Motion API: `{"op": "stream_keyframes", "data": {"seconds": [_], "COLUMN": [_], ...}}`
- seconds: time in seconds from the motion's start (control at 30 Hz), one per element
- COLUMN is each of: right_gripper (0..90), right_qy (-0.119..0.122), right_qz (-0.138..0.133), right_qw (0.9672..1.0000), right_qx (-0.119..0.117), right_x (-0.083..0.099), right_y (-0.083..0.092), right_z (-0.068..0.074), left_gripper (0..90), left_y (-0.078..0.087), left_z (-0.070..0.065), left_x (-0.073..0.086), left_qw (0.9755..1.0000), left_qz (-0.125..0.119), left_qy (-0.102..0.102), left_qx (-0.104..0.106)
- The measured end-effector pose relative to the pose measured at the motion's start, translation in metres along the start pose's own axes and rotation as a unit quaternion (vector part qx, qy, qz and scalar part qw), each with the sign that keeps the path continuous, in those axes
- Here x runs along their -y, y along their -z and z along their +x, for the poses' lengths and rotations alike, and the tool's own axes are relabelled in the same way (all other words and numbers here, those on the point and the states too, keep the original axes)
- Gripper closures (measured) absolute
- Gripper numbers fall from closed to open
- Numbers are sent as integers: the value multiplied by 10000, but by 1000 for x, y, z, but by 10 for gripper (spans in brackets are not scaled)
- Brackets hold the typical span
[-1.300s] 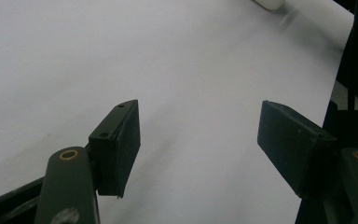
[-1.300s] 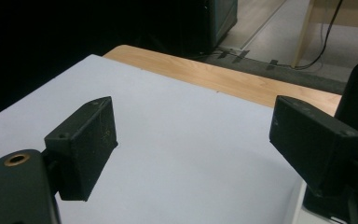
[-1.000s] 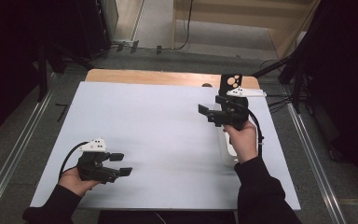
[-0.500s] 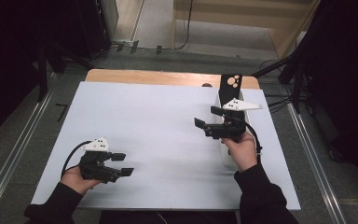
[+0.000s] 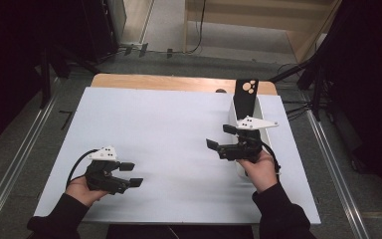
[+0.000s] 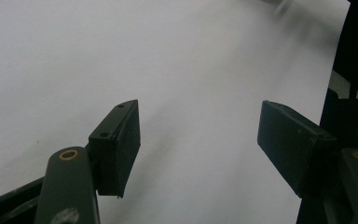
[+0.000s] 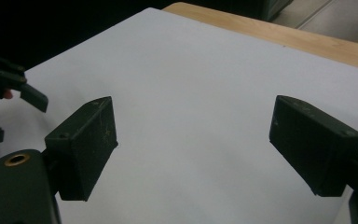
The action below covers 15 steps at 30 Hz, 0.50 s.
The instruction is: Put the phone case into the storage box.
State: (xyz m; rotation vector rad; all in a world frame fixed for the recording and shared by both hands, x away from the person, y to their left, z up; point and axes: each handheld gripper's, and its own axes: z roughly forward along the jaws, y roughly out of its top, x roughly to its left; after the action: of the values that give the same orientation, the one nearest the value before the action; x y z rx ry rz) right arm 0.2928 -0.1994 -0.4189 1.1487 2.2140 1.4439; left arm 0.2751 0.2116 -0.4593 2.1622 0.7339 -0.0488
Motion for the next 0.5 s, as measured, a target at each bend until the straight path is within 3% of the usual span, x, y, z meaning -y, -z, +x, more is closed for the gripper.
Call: {"op": "stream_keyframes", "data": {"seconds": [0.37,0.5], "right_gripper": [174,182], "right_qy": [290,176], "right_qz": [288,349], "right_qw": [9991,9990], "right_qx": [-125,-220], "right_x": [15,22], "right_y": [4,5], "right_z": [9,9], "left_gripper": [301,301], "left_y": [0,0], "left_z": [-1,-1], "left_x": [0,0], "left_qw": [10000,10000], "left_qz": [-11,4], "left_qy": [-19,-20], "left_qx": [-22,-39]}}
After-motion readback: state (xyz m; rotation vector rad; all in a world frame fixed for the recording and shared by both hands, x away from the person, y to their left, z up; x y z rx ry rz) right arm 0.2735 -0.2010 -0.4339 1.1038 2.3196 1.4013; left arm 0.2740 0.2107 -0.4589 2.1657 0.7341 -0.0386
